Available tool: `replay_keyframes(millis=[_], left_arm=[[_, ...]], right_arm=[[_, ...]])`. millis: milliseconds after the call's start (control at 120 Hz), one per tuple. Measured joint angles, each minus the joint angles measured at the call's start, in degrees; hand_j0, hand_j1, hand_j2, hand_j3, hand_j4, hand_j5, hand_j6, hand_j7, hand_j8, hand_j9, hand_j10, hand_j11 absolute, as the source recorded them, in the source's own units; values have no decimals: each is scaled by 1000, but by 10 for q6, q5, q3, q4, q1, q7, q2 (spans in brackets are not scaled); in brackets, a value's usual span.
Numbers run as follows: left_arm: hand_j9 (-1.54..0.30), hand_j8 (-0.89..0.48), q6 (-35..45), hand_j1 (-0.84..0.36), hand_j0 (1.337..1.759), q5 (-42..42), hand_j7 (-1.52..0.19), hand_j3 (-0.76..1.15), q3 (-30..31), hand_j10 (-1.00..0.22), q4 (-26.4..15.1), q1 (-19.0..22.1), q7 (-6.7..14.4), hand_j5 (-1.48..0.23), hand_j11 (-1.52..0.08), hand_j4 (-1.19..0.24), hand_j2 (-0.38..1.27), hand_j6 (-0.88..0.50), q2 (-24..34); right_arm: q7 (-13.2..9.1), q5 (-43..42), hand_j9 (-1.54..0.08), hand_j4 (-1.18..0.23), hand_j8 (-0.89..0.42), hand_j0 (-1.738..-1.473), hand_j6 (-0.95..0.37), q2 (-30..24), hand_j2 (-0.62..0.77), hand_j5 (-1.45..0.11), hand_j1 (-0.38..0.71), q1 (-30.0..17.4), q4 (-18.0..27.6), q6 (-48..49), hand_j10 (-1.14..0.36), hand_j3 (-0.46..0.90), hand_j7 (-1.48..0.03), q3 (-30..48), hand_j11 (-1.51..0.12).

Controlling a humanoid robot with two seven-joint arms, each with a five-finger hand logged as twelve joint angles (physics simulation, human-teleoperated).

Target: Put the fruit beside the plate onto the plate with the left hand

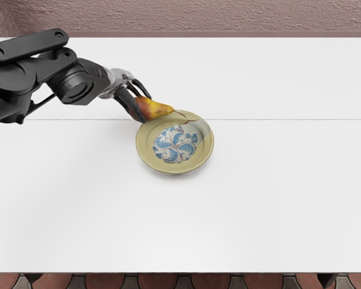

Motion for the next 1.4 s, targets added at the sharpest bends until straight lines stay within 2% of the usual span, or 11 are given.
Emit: replay_keyframes(millis=[108,192,358,483,592,658,758,892,1008,1175,1400], left_arm=[[-905,-328,-1,-321,1656,0,-905,0,2,-659,-1,0,0,-937,-914,-500,508,-327,-42],[-906,-332,-10,-332,1656,-1,-906,0,2,-662,-2,-1,0,-939,-913,-499,549,-326,-45],[-897,-341,-22,-296,1656,-3,-894,0,3,-663,-3,-1,0,-917,-901,-514,474,-352,-49],[-605,-272,-26,-109,1657,3,-604,0,4,-451,-3,-6,0,-617,-608,-370,285,-276,-42],[-374,-175,-70,63,1657,1,-374,0,1,-279,-3,-20,0,-382,-376,-232,171,-177,-31],[-277,-132,-104,137,1658,-2,-276,0,-12,-207,-3,-25,0,-282,-278,-173,125,-134,-11],[-179,-88,-202,211,1658,-17,-178,0,-82,-134,-3,-11,0,-182,-179,-113,78,-89,36],[-104,-55,-282,267,1658,-106,-103,0,-137,-79,-2,6,0,-105,-104,-68,42,-56,100],[-66,-37,-302,296,1658,-197,-66,0,-152,-50,-2,45,0,-67,-66,-44,25,-37,153],[-37,-23,-310,318,1658,-256,-37,0,-166,-28,-2,108,0,-37,-37,-26,12,-23,197],[-20,-13,-312,331,1658,-297,-20,0,-170,-15,-1,139,0,-20,-20,-14,5,-13,287]], right_arm=[[0,0,-20,-15,-15,-1658,-15,0,-3,-20,-331,0,0,0,-15,0,-20,0,-20],[0,0,-20,-15,-15,-1658,-15,0,-3,-20,-331,0,0,0,-15,0,-20,0,-20],[0,0,-20,-15,-15,-1658,-15,0,-3,-20,-331,0,0,0,-15,0,-20,0,-20],[0,0,-20,-15,-15,-1658,-15,0,-3,-20,-331,0,0,0,-15,0,-20,0,-20],[0,0,-20,-15,-15,-1658,-15,0,-3,-20,-331,0,0,0,-15,0,-20,0,-20],[0,0,-20,-15,-15,-1658,-15,0,-3,-20,-331,0,0,0,-15,0,-20,0,-20],[0,0,-20,-15,-15,-1658,-15,0,-3,-20,-331,0,0,0,-15,0,-20,0,-20],[0,0,-20,-15,-15,-1658,-15,0,-3,-20,-331,0,0,0,-15,0,-20,0,-20],[0,0,-20,-15,-15,-1658,-15,0,-3,-20,-331,0,0,0,-15,0,-20,0,-20],[0,0,-20,-15,-15,-1658,-15,0,-3,-20,-331,0,0,0,-15,0,-20,0,-20],[0,-1,-20,-15,-15,-1658,-15,0,-3,-20,-331,0,0,0,-15,0,-20,0,-20]])
